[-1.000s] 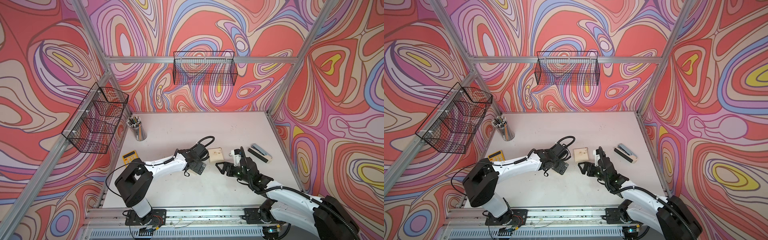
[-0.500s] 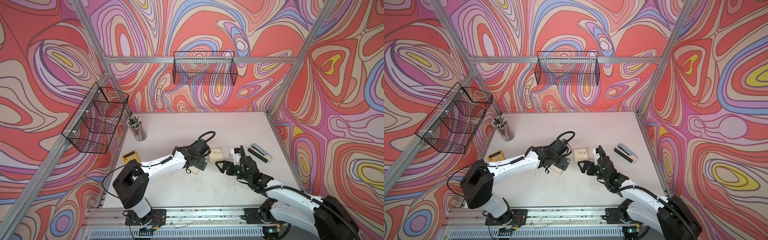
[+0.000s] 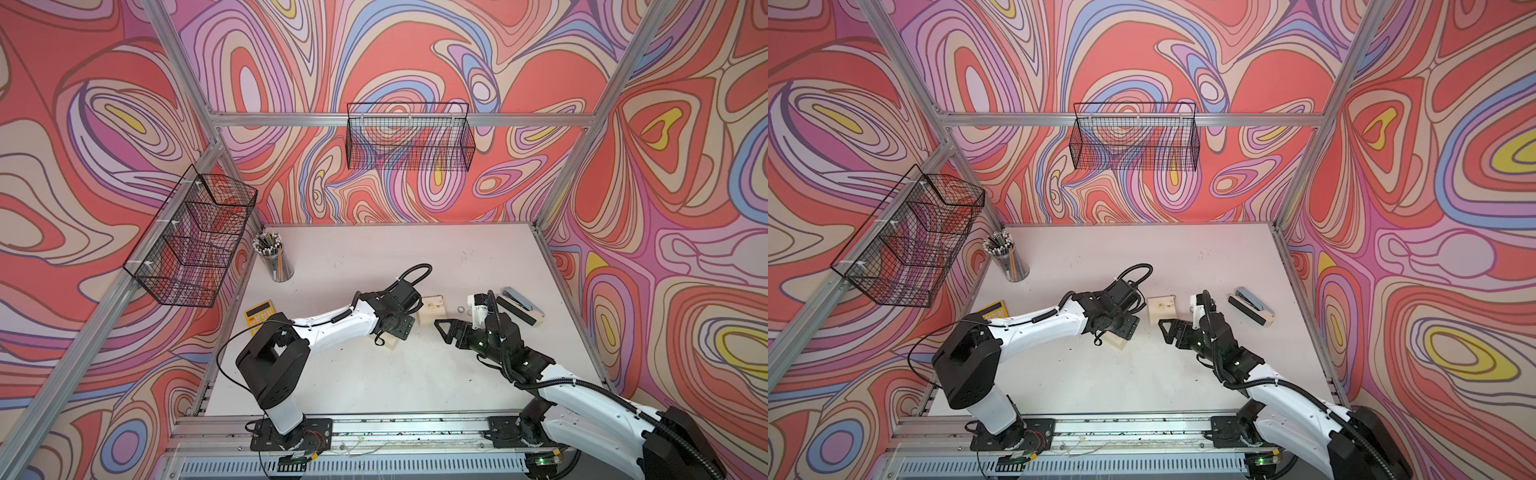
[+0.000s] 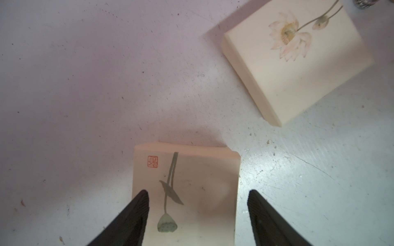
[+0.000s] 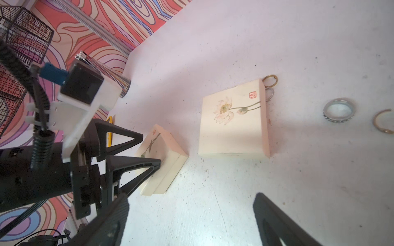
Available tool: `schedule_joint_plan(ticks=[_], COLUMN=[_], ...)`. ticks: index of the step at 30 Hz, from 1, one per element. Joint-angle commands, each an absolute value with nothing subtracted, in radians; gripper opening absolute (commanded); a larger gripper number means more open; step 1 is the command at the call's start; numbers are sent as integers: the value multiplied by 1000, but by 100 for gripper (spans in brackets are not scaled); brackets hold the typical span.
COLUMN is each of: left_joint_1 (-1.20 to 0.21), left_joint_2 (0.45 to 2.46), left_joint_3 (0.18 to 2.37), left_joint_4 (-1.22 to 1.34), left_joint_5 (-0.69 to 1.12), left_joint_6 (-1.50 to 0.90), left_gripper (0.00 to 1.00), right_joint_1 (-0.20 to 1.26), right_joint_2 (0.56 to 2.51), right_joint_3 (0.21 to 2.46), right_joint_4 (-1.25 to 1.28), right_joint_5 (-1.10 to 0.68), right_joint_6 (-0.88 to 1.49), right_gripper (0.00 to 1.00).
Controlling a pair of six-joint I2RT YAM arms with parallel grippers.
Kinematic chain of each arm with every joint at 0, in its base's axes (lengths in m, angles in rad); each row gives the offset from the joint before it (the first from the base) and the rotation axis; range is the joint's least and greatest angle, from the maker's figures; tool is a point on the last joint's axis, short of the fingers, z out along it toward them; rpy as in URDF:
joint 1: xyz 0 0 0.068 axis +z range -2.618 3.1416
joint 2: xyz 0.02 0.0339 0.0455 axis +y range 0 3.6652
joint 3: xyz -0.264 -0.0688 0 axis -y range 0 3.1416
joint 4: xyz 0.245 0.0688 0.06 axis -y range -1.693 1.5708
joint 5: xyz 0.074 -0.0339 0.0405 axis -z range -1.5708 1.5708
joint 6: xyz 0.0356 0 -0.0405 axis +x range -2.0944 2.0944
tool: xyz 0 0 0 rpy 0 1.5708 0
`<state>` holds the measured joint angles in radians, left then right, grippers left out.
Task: Take the rings out of the lift-off lid box
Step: Close the lid on the jewelry box.
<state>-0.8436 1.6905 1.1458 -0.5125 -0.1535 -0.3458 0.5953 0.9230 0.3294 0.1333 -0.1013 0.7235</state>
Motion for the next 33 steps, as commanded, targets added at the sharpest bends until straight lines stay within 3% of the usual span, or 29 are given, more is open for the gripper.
schedule_joint_plan(ticks=[1,8,33], left_joint_1=[-838,-838,-833], left_joint_2=[1681,1684,1734], left_joint_3=[1153,1146,1069], left_joint_4=[-523,-529,-444], left_joint_5=[-139,-143,-83], left_joint_6=[-368,-373,-408], left_gripper=[70,63,62], right_joint_1=[601,600,600], right_joint_2=[900,887,877], right_joint_3=[334,324,311], right_joint_4=[109,109,106], right_joint_5=[-70,-67,-64], right_joint_6=[726,734,747], right_gripper=[96,96,95])
